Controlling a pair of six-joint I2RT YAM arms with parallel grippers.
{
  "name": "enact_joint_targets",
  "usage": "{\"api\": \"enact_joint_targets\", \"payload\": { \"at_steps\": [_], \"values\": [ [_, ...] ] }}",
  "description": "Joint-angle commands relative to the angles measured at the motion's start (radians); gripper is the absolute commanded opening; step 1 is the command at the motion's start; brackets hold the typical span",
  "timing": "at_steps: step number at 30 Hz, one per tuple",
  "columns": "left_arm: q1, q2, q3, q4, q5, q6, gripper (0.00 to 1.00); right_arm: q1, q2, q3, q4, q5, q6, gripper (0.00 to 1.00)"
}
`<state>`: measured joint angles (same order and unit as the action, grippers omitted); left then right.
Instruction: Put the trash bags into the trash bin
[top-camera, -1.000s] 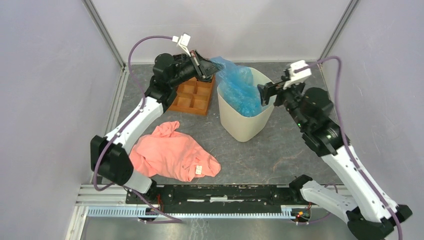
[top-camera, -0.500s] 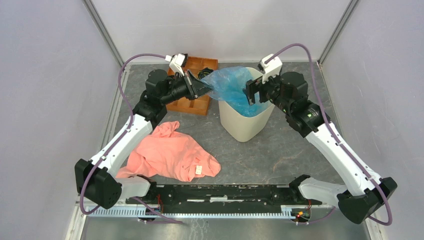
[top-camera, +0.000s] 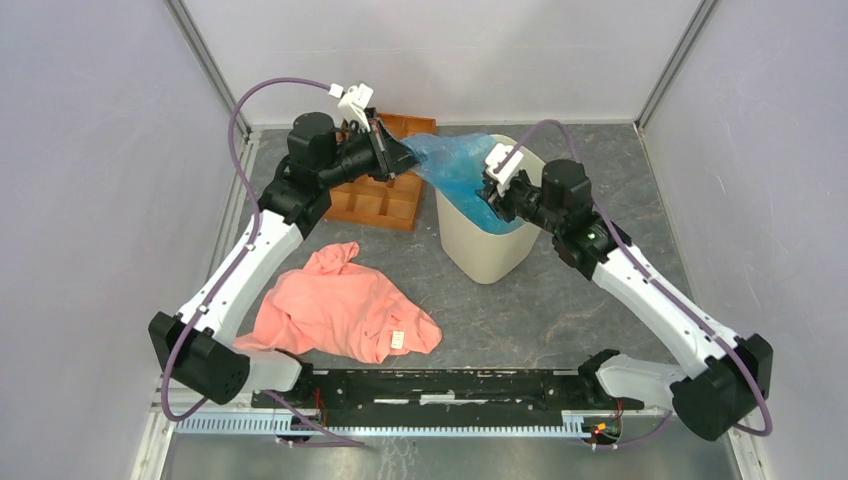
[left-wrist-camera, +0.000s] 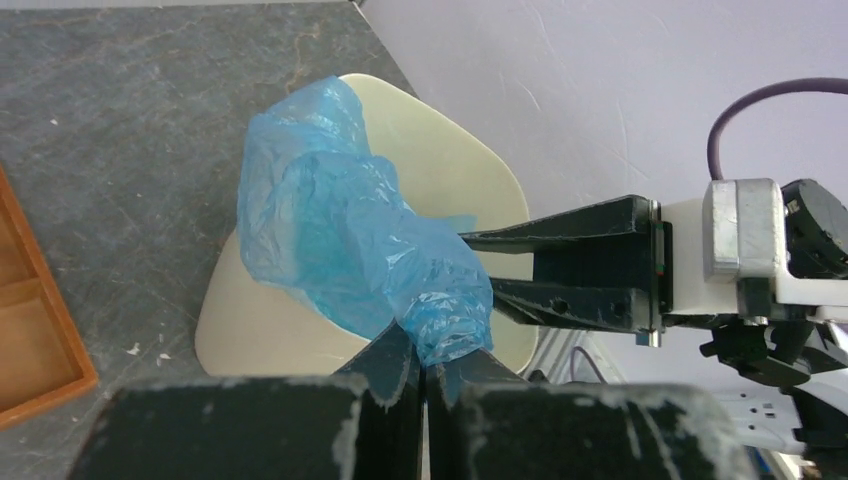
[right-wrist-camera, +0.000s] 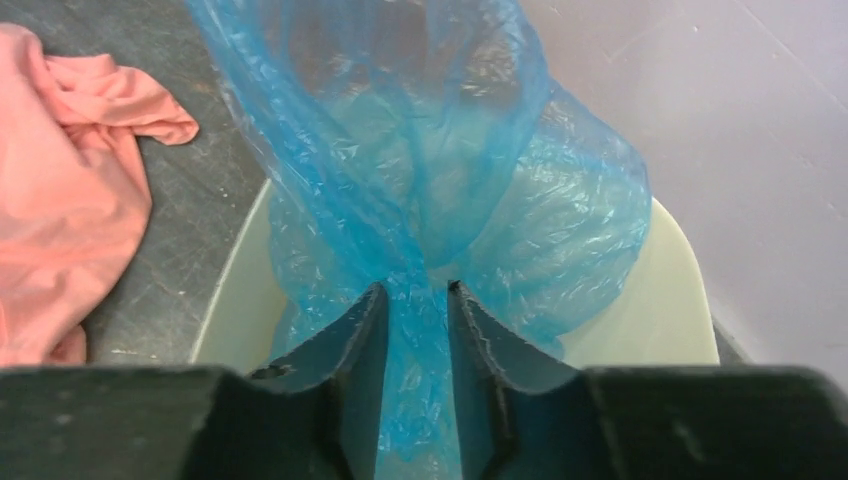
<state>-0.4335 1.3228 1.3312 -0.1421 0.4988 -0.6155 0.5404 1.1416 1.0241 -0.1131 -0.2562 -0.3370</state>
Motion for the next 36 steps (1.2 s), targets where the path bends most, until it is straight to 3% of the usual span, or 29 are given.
{"api": "enact_joint_targets", "payload": {
  "at_steps": [1, 4, 7, 11, 17, 23, 29, 36],
  "values": [
    [0.002, 0.024, 0.13, -0.132, -0.014, 0.141, 0.02, -0.034, 0.046, 0.084, 0.084, 0.009, 0.017, 0.34],
    [0.002, 0.037, 0.192, -0.214, -0.059, 0.203, 0.02, -0.042, 0.032, 0.054, 0.143, -0.064, 0.038, 0.55],
    [0.002, 0.041, 0.21, -0.227, -0.069, 0.221, 0.02, -0.042, 0.054, 0.05, 0.128, -0.143, 0.001, 0.64],
    [0.002, 0.044, 0.218, -0.229, -0.069, 0.222, 0.02, -0.06, 0.069, 0.077, 0.056, -0.096, -0.016, 0.66],
    [0.002, 0.044, 0.221, -0.257, -0.078, 0.259, 0.02, -0.155, 0.014, 0.019, 0.096, -0.183, 0.009, 0.67],
    [0.002, 0.038, 0.232, -0.269, -0.062, 0.27, 0.02, -0.162, 0.054, 0.03, 0.065, -0.209, -0.034, 0.72],
    [0.002, 0.044, 0.238, -0.256, 0.015, 0.258, 0.02, -0.162, 0.131, 0.091, 0.088, -0.344, -0.016, 0.74],
    [0.001, 0.023, 0.241, -0.286, -0.012, 0.301, 0.02, -0.221, 0.064, 0.065, 0.102, -0.367, 0.041, 0.76]
  ]
}}
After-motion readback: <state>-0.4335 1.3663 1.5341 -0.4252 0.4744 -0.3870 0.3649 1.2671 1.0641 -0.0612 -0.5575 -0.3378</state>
